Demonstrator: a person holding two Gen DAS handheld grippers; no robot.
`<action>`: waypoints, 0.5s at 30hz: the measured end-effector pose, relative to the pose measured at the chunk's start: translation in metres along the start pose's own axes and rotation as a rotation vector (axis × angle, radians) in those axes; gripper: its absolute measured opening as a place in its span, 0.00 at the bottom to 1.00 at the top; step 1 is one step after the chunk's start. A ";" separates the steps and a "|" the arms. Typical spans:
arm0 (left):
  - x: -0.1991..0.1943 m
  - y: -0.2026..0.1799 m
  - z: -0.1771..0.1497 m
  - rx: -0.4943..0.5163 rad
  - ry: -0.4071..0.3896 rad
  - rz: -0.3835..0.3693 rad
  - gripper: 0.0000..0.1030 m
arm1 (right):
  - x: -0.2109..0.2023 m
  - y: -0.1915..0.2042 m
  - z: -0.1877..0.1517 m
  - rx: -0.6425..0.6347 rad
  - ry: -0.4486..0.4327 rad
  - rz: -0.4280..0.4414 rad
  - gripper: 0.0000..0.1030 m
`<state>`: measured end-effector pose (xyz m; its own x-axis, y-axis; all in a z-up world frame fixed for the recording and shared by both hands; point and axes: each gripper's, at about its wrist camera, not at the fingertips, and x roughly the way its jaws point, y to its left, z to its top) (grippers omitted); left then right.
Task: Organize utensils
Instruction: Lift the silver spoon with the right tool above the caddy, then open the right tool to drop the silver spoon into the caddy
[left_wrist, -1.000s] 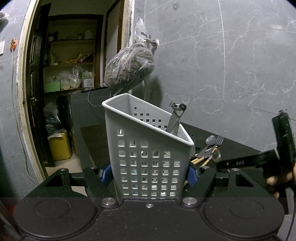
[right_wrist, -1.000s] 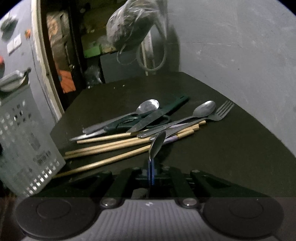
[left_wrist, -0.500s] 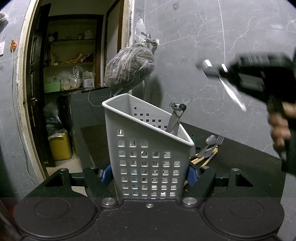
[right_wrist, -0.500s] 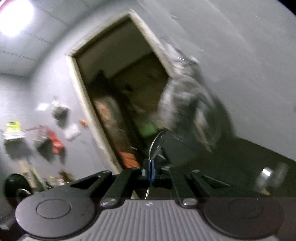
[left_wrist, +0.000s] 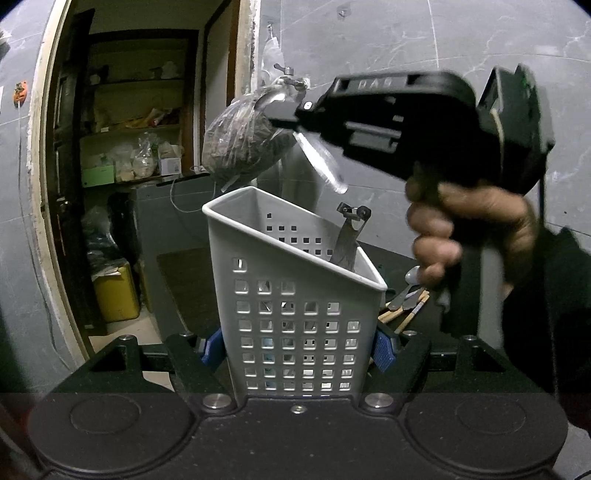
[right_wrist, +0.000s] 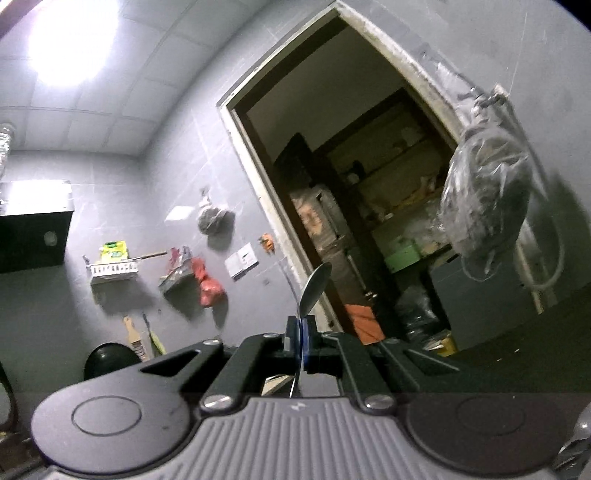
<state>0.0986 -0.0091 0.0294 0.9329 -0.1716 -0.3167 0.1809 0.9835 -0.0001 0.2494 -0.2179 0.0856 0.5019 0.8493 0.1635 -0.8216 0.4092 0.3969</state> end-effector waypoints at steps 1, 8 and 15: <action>0.000 0.000 0.000 0.000 0.000 -0.001 0.74 | 0.004 -0.001 -0.003 0.002 -0.002 0.010 0.03; 0.002 0.001 0.000 0.000 -0.002 -0.004 0.74 | 0.008 -0.023 -0.019 0.027 -0.030 0.030 0.03; 0.002 0.001 0.000 0.001 -0.002 -0.003 0.74 | 0.001 -0.026 -0.031 -0.013 -0.049 -0.027 0.02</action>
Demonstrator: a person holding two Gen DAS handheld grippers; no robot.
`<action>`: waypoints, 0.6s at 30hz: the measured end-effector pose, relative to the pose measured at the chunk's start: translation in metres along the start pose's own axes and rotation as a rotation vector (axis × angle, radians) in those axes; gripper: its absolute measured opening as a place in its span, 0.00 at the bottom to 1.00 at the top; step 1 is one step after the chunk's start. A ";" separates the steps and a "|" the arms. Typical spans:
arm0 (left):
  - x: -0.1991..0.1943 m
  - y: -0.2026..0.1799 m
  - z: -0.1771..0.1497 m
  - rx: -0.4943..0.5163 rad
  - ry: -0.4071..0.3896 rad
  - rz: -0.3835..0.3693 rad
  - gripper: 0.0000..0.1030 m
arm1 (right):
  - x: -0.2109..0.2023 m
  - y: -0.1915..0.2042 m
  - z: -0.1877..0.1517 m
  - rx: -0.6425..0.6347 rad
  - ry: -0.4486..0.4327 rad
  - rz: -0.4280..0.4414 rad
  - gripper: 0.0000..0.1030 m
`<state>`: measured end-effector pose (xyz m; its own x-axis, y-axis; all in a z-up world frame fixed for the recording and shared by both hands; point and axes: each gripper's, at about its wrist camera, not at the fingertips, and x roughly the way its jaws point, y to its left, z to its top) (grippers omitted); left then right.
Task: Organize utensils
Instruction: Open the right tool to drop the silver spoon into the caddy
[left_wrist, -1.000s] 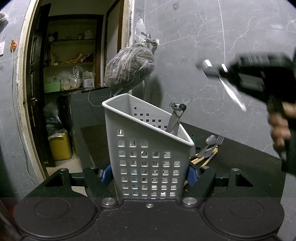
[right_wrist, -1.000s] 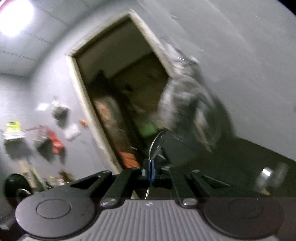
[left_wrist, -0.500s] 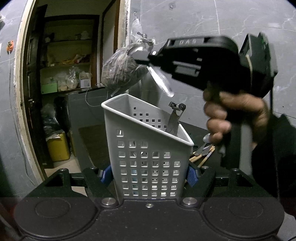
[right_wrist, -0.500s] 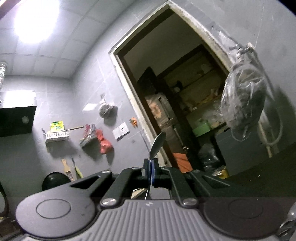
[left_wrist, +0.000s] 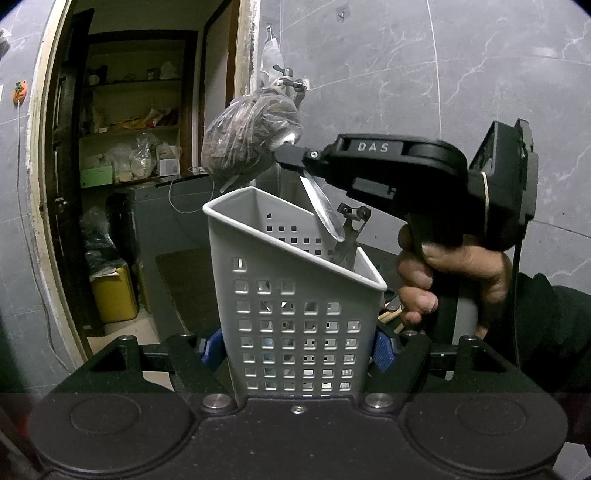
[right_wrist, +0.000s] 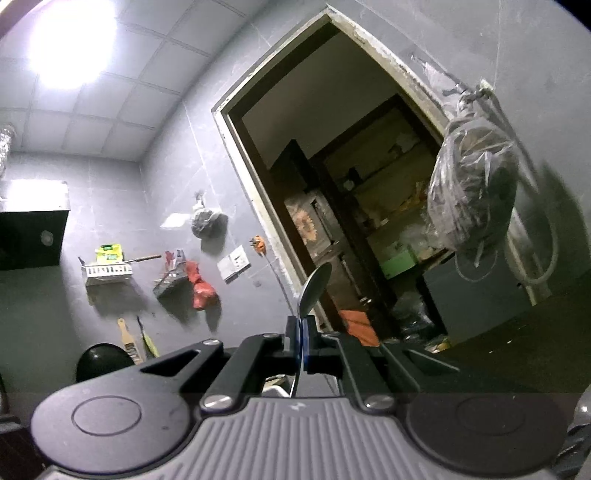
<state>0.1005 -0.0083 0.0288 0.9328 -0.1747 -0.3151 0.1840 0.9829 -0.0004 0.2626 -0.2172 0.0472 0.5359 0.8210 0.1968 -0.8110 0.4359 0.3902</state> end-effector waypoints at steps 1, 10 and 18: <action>0.000 0.000 0.000 0.000 0.000 0.000 0.74 | -0.001 0.001 -0.001 -0.006 -0.002 -0.008 0.02; 0.001 0.000 0.001 -0.002 0.002 0.003 0.74 | -0.016 0.019 -0.006 -0.143 -0.022 -0.114 0.04; 0.001 -0.001 0.002 -0.001 0.001 0.006 0.74 | -0.030 0.045 -0.015 -0.282 -0.025 -0.132 0.04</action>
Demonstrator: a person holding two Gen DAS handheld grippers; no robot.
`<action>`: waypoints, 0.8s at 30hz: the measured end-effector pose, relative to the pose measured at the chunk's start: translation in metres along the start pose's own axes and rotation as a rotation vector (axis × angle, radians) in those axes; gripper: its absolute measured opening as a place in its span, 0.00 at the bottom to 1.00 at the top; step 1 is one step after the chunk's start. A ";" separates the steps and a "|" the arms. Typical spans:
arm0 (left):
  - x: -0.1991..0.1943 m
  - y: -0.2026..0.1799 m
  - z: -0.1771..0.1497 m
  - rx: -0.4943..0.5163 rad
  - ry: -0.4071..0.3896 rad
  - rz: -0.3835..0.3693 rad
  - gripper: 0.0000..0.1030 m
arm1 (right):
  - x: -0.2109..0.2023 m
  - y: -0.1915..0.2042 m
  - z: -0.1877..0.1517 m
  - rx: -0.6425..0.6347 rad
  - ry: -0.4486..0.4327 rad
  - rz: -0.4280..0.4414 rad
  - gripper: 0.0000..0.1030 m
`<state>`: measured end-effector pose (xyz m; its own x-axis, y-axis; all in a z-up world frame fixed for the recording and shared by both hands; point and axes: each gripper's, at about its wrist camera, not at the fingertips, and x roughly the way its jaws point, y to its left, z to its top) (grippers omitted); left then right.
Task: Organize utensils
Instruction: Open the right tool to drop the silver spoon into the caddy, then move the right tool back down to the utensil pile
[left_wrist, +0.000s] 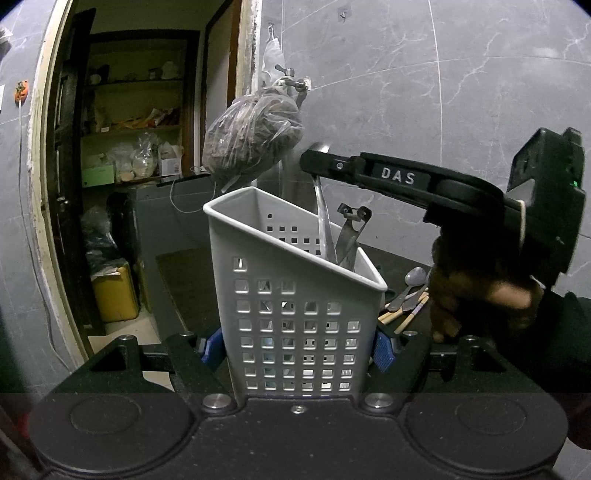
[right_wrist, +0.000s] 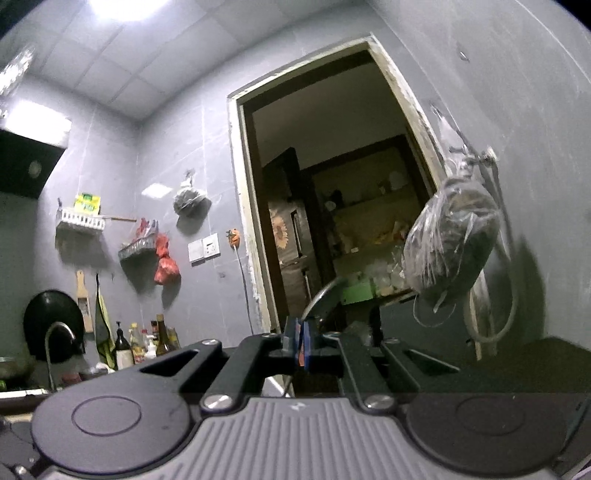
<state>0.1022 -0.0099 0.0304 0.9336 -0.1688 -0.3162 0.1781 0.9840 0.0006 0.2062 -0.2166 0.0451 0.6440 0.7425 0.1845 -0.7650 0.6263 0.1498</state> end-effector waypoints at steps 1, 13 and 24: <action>0.000 0.000 0.000 0.000 0.000 0.000 0.74 | -0.002 0.003 0.000 -0.014 0.002 0.003 0.04; 0.000 0.000 0.000 0.001 0.000 0.000 0.74 | -0.013 0.020 0.005 -0.055 0.084 0.010 0.31; 0.000 0.000 0.000 0.001 0.000 -0.001 0.74 | -0.031 0.026 0.021 -0.055 0.041 -0.006 0.89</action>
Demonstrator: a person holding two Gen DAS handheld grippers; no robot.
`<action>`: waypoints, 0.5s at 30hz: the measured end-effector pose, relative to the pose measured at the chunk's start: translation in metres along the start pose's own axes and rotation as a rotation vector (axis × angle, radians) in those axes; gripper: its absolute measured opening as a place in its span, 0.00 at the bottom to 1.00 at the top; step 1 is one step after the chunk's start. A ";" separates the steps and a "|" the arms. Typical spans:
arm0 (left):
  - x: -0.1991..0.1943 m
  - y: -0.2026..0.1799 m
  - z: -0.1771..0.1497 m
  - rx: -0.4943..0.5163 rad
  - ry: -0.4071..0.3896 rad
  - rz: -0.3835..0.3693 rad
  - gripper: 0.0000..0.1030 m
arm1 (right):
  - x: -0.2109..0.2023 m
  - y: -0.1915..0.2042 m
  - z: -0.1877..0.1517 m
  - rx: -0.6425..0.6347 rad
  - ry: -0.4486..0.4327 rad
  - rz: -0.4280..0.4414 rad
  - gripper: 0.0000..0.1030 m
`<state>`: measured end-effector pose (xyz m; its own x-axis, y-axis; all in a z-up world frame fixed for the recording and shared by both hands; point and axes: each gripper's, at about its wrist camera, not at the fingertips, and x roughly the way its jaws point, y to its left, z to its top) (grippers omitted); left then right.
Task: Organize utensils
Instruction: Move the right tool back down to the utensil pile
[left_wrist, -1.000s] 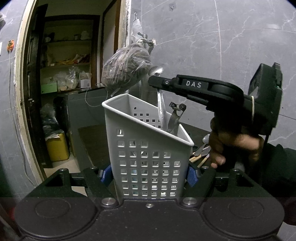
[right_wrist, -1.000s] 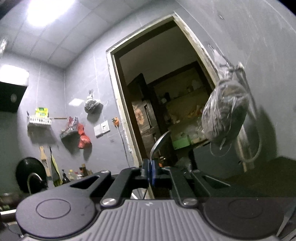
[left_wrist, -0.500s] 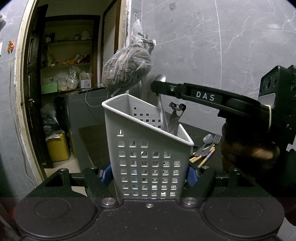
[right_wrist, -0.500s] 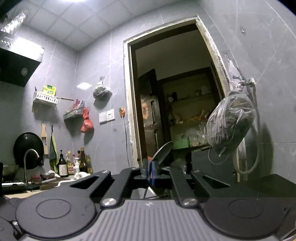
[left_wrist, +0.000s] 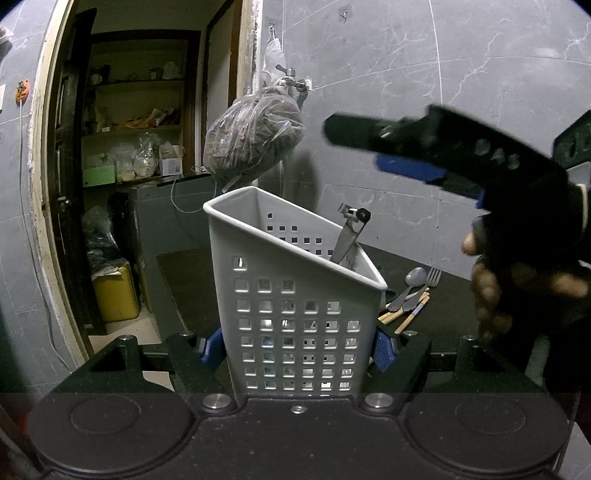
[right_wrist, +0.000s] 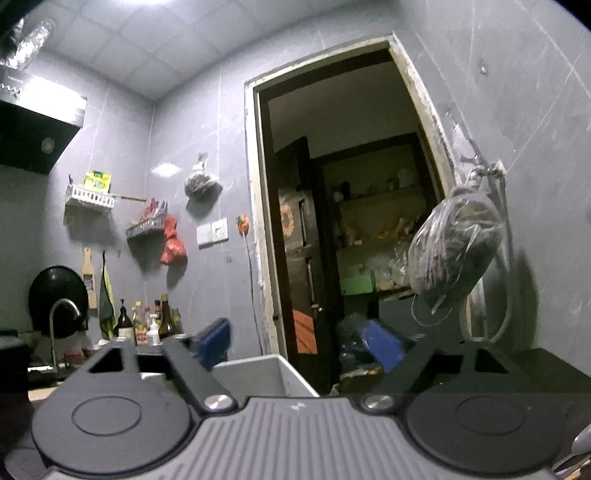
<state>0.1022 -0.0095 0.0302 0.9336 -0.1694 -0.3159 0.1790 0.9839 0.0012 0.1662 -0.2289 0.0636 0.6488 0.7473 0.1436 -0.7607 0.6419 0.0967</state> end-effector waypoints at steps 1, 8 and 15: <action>-0.001 0.000 0.000 -0.001 0.000 0.000 0.74 | -0.004 0.000 0.002 -0.002 -0.013 -0.012 0.92; 0.000 0.000 0.000 -0.002 0.000 -0.001 0.74 | -0.032 -0.006 0.013 0.001 -0.070 -0.140 1.00; -0.001 -0.002 0.000 -0.004 0.000 -0.002 0.74 | -0.061 -0.025 0.008 0.057 -0.045 -0.421 1.00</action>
<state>0.1006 -0.0116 0.0306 0.9333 -0.1712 -0.3155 0.1793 0.9838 -0.0034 0.1450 -0.2921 0.0602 0.9025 0.4128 0.1229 -0.4301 0.8780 0.2099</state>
